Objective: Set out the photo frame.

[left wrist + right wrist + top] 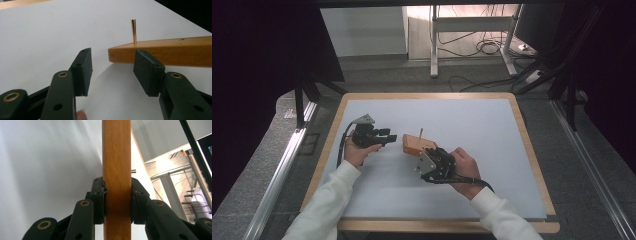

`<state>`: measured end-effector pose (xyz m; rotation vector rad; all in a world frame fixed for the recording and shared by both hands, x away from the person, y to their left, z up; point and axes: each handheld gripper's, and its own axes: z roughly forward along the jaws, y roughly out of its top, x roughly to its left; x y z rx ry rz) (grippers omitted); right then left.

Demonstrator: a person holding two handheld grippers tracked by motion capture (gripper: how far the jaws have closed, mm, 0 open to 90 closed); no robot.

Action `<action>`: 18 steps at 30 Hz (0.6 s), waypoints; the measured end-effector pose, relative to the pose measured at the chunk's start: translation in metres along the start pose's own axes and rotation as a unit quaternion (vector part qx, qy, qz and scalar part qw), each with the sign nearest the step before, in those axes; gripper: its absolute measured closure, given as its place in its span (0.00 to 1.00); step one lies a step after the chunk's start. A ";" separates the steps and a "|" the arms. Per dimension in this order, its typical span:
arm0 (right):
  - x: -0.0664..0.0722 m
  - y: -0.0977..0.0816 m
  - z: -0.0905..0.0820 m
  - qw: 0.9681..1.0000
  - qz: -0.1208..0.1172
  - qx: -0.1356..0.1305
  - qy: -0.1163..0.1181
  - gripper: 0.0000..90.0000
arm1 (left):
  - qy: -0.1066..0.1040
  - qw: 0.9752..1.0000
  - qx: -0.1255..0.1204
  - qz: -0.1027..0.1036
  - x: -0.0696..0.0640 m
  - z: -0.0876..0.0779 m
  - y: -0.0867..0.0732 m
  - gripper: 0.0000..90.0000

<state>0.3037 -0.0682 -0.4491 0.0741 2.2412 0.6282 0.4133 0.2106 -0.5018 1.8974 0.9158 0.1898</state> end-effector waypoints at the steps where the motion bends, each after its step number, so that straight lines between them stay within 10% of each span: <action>1: -0.001 0.001 0.000 1.000 0.003 0.001 0.002 0.78 | 0.001 1.000 0.001 0.001 0.000 0.000 -0.001 0.55; 18: -0.042 0.009 0.007 0.997 0.050 0.004 0.064 0.78 | 0.009 1.000 0.000 -0.005 0.004 0.000 -0.006 0.55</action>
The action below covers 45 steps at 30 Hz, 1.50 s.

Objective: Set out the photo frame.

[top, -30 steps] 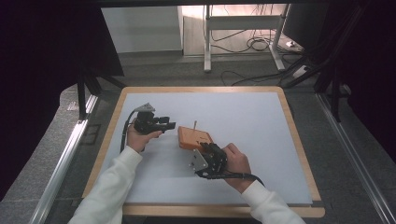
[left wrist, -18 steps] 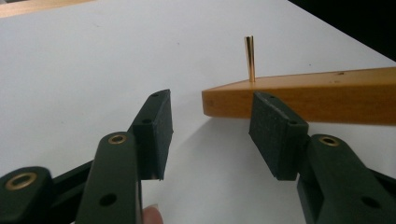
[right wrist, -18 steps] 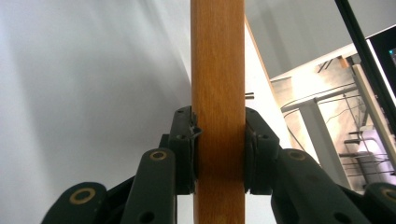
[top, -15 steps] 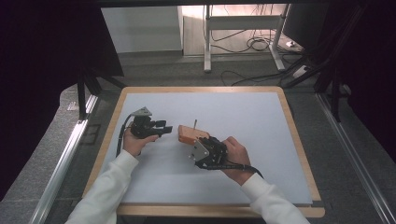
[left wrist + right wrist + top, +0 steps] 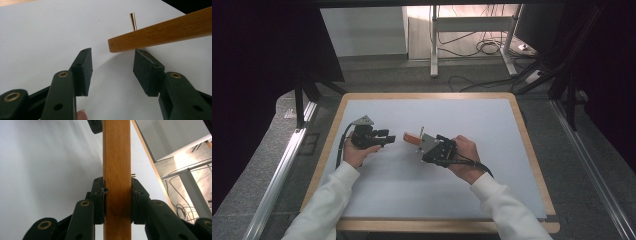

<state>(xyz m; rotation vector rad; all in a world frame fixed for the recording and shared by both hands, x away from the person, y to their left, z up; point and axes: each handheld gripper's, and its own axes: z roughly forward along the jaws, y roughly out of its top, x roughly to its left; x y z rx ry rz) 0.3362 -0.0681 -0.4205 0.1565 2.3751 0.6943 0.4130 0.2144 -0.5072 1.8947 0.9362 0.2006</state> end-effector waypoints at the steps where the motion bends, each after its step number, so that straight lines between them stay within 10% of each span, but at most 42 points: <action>1: -0.001 0.001 0.000 1.000 0.001 0.000 0.002 0.78 | 0.000 1.000 0.000 0.000 0.000 0.000 0.000 0.55; 45: -0.029 0.017 -0.031 0.992 0.027 -0.003 0.125 0.78 | 0.004 1.000 0.001 0.001 0.001 0.001 -0.001 0.56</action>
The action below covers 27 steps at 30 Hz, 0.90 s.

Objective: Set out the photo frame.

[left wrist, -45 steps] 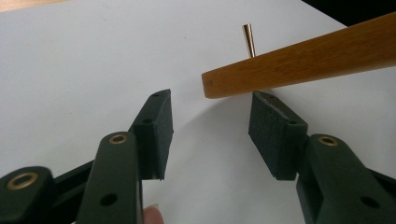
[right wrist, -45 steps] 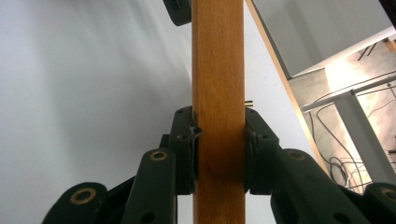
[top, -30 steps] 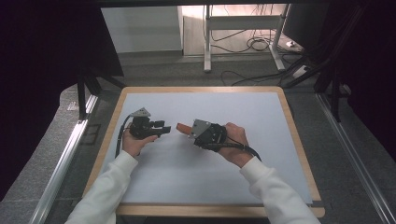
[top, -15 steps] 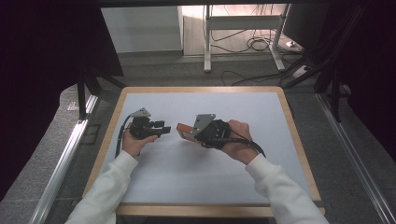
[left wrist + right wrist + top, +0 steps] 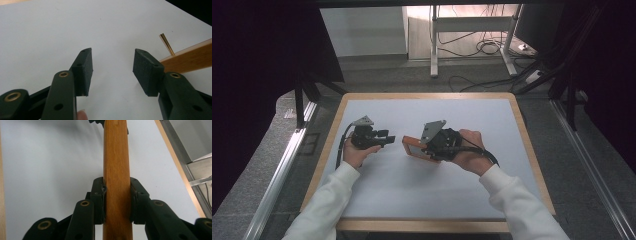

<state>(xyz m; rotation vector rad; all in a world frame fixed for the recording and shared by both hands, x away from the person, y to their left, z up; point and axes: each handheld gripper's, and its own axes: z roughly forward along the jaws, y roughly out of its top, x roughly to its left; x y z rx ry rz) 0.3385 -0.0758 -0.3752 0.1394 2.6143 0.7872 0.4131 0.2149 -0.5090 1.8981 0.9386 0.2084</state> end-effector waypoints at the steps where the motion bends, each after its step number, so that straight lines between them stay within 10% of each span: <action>1: 0.000 -0.001 0.000 1.000 0.001 -0.001 0.003 0.78 | 0.000 1.000 0.000 -0.002 0.000 0.000 0.000 0.56; 27: -0.010 -0.017 -0.007 0.997 0.032 -0.003 0.075 0.78 | -0.003 1.000 0.005 0.000 -0.002 0.003 -0.001 0.56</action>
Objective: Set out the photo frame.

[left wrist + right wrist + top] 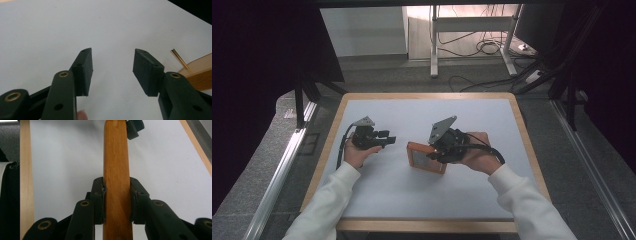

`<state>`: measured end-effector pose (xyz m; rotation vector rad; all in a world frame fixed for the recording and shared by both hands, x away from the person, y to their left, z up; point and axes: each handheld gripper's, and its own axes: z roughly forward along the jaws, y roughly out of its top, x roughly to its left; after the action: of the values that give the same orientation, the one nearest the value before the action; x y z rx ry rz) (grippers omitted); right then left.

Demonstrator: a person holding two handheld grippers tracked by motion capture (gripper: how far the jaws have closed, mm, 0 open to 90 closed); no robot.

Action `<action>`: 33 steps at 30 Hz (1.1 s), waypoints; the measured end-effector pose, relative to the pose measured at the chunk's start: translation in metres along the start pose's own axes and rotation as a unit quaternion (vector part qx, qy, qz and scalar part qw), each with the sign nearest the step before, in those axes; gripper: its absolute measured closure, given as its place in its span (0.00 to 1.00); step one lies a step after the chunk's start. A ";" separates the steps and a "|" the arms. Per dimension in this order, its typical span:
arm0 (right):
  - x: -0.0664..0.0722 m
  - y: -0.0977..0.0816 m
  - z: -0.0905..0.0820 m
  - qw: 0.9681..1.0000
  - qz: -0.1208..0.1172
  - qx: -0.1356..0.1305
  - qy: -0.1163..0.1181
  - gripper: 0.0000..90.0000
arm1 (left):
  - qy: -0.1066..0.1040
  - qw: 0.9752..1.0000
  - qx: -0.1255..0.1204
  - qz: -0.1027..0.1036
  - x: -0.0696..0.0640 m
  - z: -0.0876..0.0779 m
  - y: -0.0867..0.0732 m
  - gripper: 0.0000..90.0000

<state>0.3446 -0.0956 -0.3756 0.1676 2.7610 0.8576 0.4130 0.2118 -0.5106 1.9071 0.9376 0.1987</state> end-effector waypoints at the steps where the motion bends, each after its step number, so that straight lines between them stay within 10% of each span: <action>1: -0.001 0.000 0.000 1.000 0.000 0.002 -0.002 0.78 | 0.000 1.000 0.000 0.000 0.000 0.000 0.000 0.56; 33: -0.051 -0.014 0.030 0.991 0.094 -0.056 -0.078 0.59 | -0.013 1.000 0.005 0.007 -0.004 0.004 0.000 0.55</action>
<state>0.4009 -0.0999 -0.3976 0.4601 2.5734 0.9966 0.4119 0.2064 -0.5119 1.9209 0.9092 0.1787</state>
